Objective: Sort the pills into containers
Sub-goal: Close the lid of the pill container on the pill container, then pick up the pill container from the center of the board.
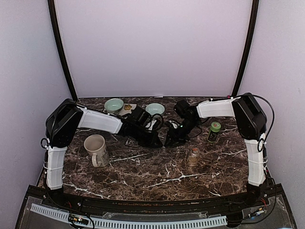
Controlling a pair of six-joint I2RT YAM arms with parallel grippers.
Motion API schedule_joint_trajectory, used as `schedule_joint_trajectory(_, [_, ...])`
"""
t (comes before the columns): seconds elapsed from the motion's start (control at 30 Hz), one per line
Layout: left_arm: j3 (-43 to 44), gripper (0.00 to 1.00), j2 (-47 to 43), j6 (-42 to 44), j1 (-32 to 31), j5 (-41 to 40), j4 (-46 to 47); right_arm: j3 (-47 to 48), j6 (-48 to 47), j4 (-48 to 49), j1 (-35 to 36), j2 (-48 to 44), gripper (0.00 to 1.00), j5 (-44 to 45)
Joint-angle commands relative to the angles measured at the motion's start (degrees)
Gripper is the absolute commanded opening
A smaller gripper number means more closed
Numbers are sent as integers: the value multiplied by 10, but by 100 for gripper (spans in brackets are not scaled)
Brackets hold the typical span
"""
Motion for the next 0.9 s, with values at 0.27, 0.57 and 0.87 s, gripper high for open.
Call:
schedule_joint_trajectory(0.27, [2,6,63,10,-48,-20,-20,-12,-17,-10,12,26,36,19])
schedule_joint_trajectory(0.57, [15,31,41,18,-46,-60,-58,-13,-19,-9,8,10,43,26])
schedule_joint_trajectory(0.87, [19,40,23,14,-40,-61,-54,-26,-16,0,1,-9,52,31])
